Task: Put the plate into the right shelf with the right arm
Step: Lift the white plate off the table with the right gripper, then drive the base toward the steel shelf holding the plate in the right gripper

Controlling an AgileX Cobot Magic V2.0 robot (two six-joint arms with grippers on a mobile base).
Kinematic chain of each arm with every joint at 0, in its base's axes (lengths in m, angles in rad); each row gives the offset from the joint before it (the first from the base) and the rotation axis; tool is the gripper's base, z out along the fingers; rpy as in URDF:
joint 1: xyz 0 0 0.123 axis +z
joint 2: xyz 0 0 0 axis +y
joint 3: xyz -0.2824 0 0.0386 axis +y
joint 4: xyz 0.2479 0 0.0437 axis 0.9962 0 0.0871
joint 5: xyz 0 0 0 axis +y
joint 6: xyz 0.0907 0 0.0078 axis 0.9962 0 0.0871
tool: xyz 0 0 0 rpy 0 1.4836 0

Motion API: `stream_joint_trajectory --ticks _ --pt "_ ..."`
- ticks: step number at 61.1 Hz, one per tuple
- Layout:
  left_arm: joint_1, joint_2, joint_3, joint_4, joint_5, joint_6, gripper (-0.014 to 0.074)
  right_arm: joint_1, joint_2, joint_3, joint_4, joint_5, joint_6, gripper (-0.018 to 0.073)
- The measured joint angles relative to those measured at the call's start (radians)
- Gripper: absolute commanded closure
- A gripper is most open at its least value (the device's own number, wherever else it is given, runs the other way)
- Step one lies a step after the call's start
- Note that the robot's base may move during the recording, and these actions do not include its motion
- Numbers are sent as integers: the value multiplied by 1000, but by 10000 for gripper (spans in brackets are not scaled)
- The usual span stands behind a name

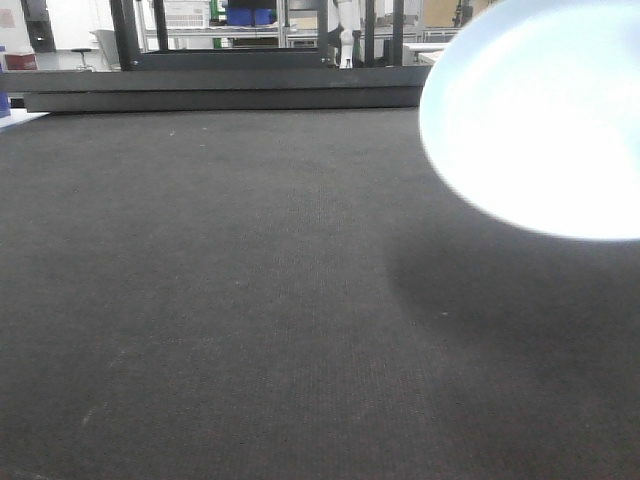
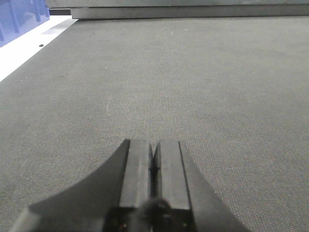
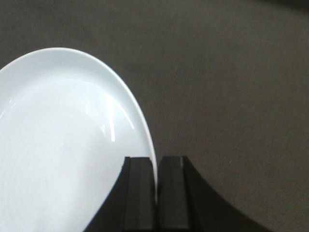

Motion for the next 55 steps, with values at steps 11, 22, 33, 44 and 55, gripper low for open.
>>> stream_joint_trajectory --ticks 11,22,33,44,55 --pt "0 0 0 0 0 0 643 0 -206 10 -2 -2 -1 531" --pt "0 0 0 0 0 0 643 0 -367 10 -4 -6 -1 531" --pt "0 0 0 0 0 0 643 0 -486 10 -4 -61 -2 531" --pt "0 0 0 0 0 0 643 0 -533 10 -4 -138 -2 531" --pt "0 0 0 0 0 0 643 0 -535 10 -4 -143 -2 531"
